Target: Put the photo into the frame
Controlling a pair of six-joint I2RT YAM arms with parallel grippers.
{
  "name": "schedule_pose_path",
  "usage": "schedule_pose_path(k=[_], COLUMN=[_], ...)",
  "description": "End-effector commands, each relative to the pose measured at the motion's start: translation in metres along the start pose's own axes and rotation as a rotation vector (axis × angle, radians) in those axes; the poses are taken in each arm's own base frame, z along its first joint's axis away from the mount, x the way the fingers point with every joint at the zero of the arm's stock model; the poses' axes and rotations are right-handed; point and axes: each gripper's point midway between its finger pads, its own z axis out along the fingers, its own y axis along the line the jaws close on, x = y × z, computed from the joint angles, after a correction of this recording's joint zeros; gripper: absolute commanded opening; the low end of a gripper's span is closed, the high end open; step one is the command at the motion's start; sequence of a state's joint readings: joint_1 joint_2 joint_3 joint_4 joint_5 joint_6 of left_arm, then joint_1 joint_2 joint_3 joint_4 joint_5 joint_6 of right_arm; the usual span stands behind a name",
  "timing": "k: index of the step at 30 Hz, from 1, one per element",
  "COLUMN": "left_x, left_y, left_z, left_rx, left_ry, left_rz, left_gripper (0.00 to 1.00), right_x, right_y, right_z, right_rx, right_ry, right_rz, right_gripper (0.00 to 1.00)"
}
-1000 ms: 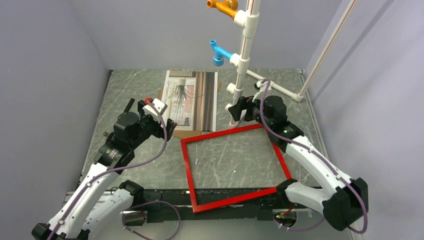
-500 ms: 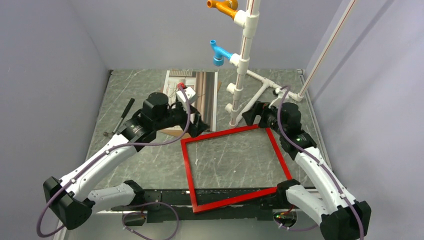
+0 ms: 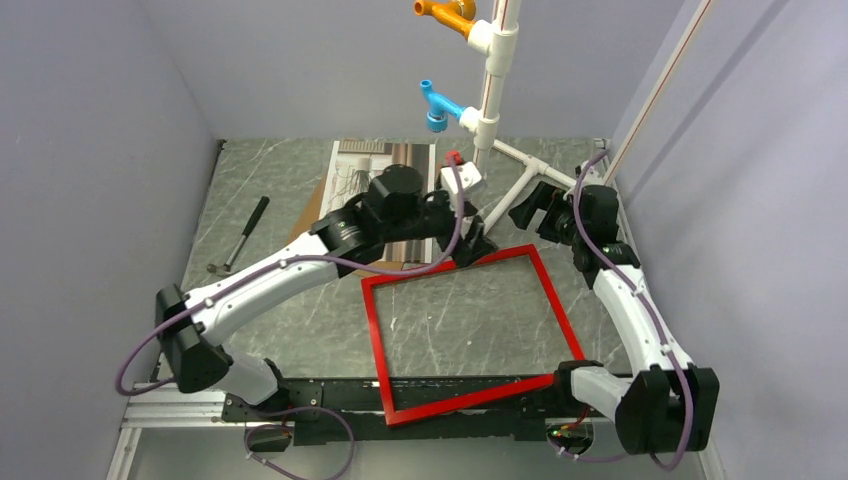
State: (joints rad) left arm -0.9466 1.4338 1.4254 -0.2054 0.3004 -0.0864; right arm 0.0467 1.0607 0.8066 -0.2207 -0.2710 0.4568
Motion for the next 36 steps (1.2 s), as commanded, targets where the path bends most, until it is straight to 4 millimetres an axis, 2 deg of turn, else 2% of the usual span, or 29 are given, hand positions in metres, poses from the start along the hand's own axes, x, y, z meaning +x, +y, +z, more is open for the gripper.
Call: schedule_pose_path(k=[1,9,14,16,20,29,36], left_x=[-0.031,-0.021,-0.012,-0.011,-0.005,0.021,0.033], left_y=[-0.005,0.011,0.028,0.038,0.045,0.056,0.067], left_z=[0.023,0.076,0.102,0.107,0.114,0.13,0.135], left_rx=[-0.002,-0.05,-0.106,-0.147,-0.167,-0.187,-0.213], left_ry=[-0.061,-0.01,0.024,0.028,0.038,0.096,0.127], left_rz=[0.064,0.089,0.16,0.179,0.207,0.234,0.24], left_gripper=[0.92,0.91,0.92,0.93,0.94,0.97,0.98], right_x=[-0.045,-0.106,-0.145,-0.158,-0.185,-0.219,-0.241], right_y=[0.0,-0.017,-0.05,-0.063,-0.077,-0.101,-0.121], right_z=[0.006,0.035,0.055,0.062,0.073,0.111,0.107], right_rx=[0.021,0.147,0.268,0.328,0.38,0.464,0.591], right_ry=[-0.091,-0.217,-0.304,-0.347,-0.469,-0.55,-0.679], right_rz=[0.027,-0.036,-0.062,-0.074,-0.102,-0.251,-0.348], right_gripper=[1.0,1.0,1.0,1.0,1.0,1.0,1.0])
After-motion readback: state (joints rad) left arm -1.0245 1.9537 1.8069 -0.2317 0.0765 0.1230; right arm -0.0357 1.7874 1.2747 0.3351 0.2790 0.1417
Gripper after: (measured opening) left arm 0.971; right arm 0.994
